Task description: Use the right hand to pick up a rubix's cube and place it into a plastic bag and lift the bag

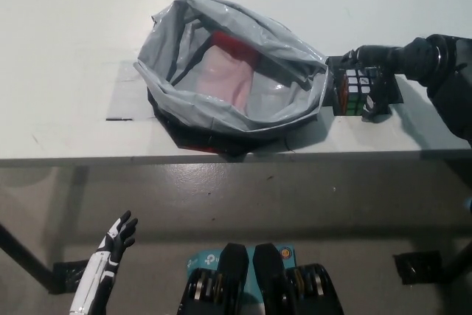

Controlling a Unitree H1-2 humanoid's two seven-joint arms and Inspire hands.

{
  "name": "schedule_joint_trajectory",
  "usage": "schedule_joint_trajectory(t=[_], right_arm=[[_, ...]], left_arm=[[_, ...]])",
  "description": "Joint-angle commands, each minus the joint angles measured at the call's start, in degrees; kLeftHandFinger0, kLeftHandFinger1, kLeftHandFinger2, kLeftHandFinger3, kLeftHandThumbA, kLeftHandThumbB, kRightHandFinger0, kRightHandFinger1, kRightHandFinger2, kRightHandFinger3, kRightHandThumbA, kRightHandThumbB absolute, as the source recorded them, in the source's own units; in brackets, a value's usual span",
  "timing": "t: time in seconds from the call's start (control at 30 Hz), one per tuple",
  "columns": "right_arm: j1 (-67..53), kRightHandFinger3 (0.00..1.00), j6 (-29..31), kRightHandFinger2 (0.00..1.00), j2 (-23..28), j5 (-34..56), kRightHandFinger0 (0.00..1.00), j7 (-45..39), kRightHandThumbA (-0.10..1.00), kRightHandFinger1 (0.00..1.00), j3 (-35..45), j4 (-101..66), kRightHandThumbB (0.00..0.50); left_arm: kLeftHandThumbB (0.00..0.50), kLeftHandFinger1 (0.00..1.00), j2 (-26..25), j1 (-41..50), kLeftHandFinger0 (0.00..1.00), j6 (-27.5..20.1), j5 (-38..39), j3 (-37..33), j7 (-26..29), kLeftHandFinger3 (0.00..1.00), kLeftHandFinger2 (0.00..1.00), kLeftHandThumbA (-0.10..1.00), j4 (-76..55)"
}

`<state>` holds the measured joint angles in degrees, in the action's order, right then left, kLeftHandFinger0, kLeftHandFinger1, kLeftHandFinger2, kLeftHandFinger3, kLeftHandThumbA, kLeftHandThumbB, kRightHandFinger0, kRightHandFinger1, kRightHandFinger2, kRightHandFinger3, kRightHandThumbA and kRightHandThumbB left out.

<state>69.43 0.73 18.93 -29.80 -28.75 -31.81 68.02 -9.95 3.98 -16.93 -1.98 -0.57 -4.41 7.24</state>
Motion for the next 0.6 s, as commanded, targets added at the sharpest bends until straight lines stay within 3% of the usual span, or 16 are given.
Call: schedule_joint_trajectory(t=[0.0, 0.07, 0.1, 0.2, 0.23, 0.27, 0.3, 0.33, 0.37, 0.4, 0.43, 0.47, 0.5, 0.53, 0.57], right_arm=[[3.9, 1.0, 1.9, 1.0, -0.2, -0.3, 1.0, 2.9, 0.96, 1.0, 0.9, 0.5, 0.5], [4.1, 1.0, 1.1, 1.0, -0.5, 0.3, 1.0, 2.5, 0.91, 1.0, 1.4, 1.4, 0.5], [4.2, 1.0, 0.6, 1.0, -0.6, 1.7, 1.0, 1.7, 0.81, 1.0, 2.6, 2.0, 0.499], [4.5, 1.0, 0.3, 1.0, -0.8, 0.6, 1.0, 2.8, 0.79, 1.0, 2.2, 3.2, 0.5], [4.5, 1.0, 0.4, 1.0, -0.9, -0.6, 1.0, 4.0, 0.67, 1.0, 1.4, 3.7, 0.485], [4.5, 0.97, 0.3, 0.99, -0.9, -2.0, 0.9, 5.4, 0.56, 0.93, 0.5, 4.3, 0.447], [4.6, 0.79, -0.3, 1.0, -1.1, -2.8, 0.92, 6.1, 0.34, 0.99, -0.2, 4.8, 0.329], [4.6, 0.75, -0.6, 0.99, -1.2, -3.1, 0.94, 6.5, 0.19, 1.0, -0.5, 5.1, 0.343], [4.6, 0.58, -0.9, 0.97, -1.2, -3.6, 1.0, 7.1, 0.0, 1.0, -0.9, 5.3, 0.322], [4.4, 0.49, -1.0, 0.88, -1.2, -4.1, 1.0, 7.7, -0.08, 1.0, -1.3, 5.4, 0.305], [4.2, 0.39, -0.7, 0.72, -1.2, -4.5, 0.96, 8.4, -0.1, 0.88, -1.8, 5.5, 0.263], [3.9, 0.36, -0.4, 0.56, -1.1, -4.8, 0.68, 9.2, -0.1, 0.64, -2.2, 5.7, 0.238], [3.8, 0.35, -0.6, 0.42, -1.0, -4.9, 0.33, 9.6, -0.1, 0.4, -2.4, 5.9, 0.219], [3.8, 0.38, -0.9, 0.35, -0.9, -5.1, 0.18, 9.8, -0.1, 0.28, -2.6, 6.0, 0.189], [3.8, 0.41, -1.3, 0.37, -0.9, -5.3, 0.11, 10.1, -0.1, 0.27, -2.9, 6.2, 0.186]], left_arm=[[0.342, 1.0, -0.6, 0.1, 1.0, -0.3, -0.4, 0.0, -0.4, 1.0, 1.0, 1.0, -2.3], [0.34, 1.0, -0.6, 0.1, 1.0, -0.2, -0.3, 0.1, -0.4, 1.0, 1.0, 1.0, -2.5], [0.34, 1.0, -0.6, 0.0, 1.0, -0.2, -0.4, 0.1, -0.3, 1.0, 1.0, 1.0, -2.5], [0.338, 1.0, -0.7, 0.0, 1.0, -0.4, -0.5, 0.1, -0.3, 1.0, 1.0, 1.0, -2.5], [0.338, 1.0, -0.7, 0.0, 1.0, -0.4, -0.5, 0.1, -0.3, 1.0, 1.0, 1.0, -2.5], [0.339, 1.0, -0.7, -0.1, 1.0, -0.4, -0.5, 0.1, -0.3, 1.0, 1.0, 1.0, -2.4], [0.34, 1.0, -0.7, -0.2, 1.0, -0.5, -0.6, 0.1, -0.3, 1.0, 1.0, 1.0, -2.2], [0.341, 1.0, -0.7, -0.3, 1.0, -0.6, -0.5, 0.1, -0.3, 1.0, 1.0, 1.0, -2.2], [0.341, 1.0, -0.8, -0.4, 1.0, -0.6, -0.4, 0.1, -0.4, 1.0, 1.0, 1.0, -2.1], [0.348, 1.0, -0.8, -0.4, 1.0, -0.5, -0.2, 0.1, -0.5, 1.0, 1.0, 1.0, -2.1], [0.352, 1.0, -0.8, -0.5, 1.0, -0.3, -0.1, 0.2, -0.5, 1.0, 1.0, 1.0, -2.2], [0.359, 1.0, -0.9, -0.6, 1.0, 0.0, -0.1, 0.2, -0.5, 1.0, 1.0, 1.0, -2.3], [0.357, 1.0, -0.9, -0.7, 1.0, 0.0, -0.2, 0.3, -0.4, 1.0, 1.0, 1.0, -2.3], [0.355, 1.0, -0.9, -0.7, 1.0, -0.1, -0.2, 0.3, -0.4, 1.0, 1.0, 1.0, -2.2], [0.355, 1.0, -0.9, -0.8, 1.0, -0.2, -0.2, 0.3, -0.4, 1.0, 1.0, 1.0, -2.1]])
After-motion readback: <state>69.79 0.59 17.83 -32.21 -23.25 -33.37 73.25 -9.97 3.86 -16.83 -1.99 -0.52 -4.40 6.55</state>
